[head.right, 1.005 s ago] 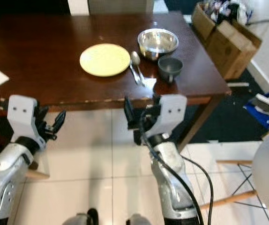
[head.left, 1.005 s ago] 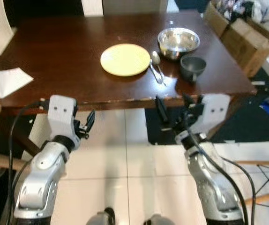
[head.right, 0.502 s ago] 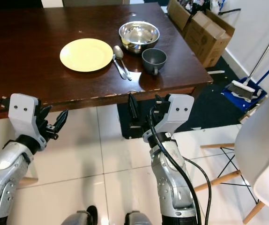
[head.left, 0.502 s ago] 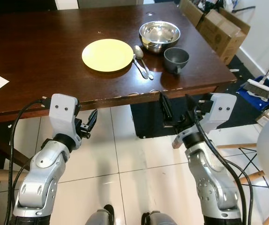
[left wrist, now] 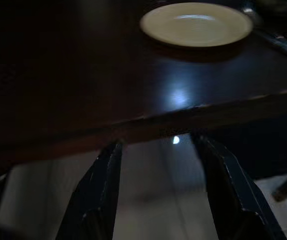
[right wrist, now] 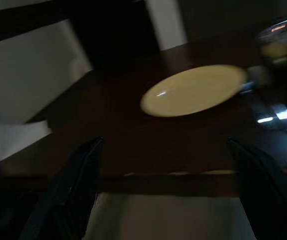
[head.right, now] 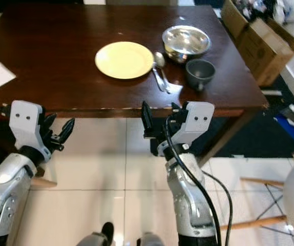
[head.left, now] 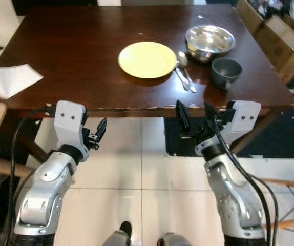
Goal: Setting the table
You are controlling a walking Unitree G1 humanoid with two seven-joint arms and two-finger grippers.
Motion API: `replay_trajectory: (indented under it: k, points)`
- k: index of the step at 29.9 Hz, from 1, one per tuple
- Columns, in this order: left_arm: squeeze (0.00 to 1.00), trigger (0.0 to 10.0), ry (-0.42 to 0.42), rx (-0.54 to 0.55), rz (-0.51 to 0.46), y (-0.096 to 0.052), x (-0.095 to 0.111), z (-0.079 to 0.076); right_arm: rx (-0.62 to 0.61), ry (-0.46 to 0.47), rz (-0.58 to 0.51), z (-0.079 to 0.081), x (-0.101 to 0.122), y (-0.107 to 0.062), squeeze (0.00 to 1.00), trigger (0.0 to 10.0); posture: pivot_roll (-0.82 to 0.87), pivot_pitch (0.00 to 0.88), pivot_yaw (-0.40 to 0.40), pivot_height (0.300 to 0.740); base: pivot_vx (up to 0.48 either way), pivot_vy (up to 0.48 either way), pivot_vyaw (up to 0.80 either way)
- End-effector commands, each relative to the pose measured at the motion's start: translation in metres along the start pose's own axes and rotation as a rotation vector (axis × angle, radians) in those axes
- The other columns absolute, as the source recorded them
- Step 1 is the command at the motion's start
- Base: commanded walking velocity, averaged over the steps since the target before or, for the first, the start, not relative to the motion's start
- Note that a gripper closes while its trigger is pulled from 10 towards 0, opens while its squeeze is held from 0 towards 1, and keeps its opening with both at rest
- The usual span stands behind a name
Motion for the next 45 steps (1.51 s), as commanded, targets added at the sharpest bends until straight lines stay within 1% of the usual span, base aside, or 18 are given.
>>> replay_trajectory:
  k: [1,21,27,31,40,45]
  points:
    - [0.00,10.0,-0.001,0.007,0.029,-0.002,-0.008,0.001,0.000,0.010,0.011,-0.001,-0.002,-0.002,0.00,10.0,-0.13,0.094,0.047,0.740,0.000,0.000,0.78]
    - [0.00,10.0,0.002,0.006,0.025,0.000,-0.006,0.000,0.006,0.012,0.006,0.001,-0.001,-0.002,0.00,10.0,-0.12,0.095,0.049,0.740,0.000,0.000,0.77]
    - [0.00,10.0,0.013,0.017,0.014,0.002,-0.001,0.004,0.009,0.014,-0.001,0.001,0.000,-0.001,0.00,10.0,-0.12,0.095,0.052,0.740,0.000,0.000,0.76]
    - [0.00,10.0,0.029,0.038,0.005,0.003,0.002,0.012,0.013,0.015,-0.004,0.001,0.001,-0.001,0.00,10.0,-0.12,0.094,0.051,0.740,0.000,0.000,0.76]
    - [0.00,10.0,0.035,0.047,0.009,0.004,0.001,0.012,0.019,0.019,-0.004,0.002,0.001,-0.001,0.00,10.0,-0.12,0.094,0.053,0.740,0.000,0.000,0.76]
    - [0.00,10.0,0.041,0.067,0.013,0.005,0.002,0.016,0.025,0.022,-0.004,0.003,0.001,0.000,0.00,10.0,-0.12,0.094,0.053,0.740,0.000,0.000,0.76]
Point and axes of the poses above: a point about 5 cm out from each wrist's last joint towards the gripper, its own y axis pointing out of the wrist towards the gripper, its own x axis along the axis of the wrist's last joint, z = x × y, the point moved 5 cm from there along y, pointing out of the wrist towards the gripper, and after that the axes turned 2 degrees about y, right-handed, at the moved point
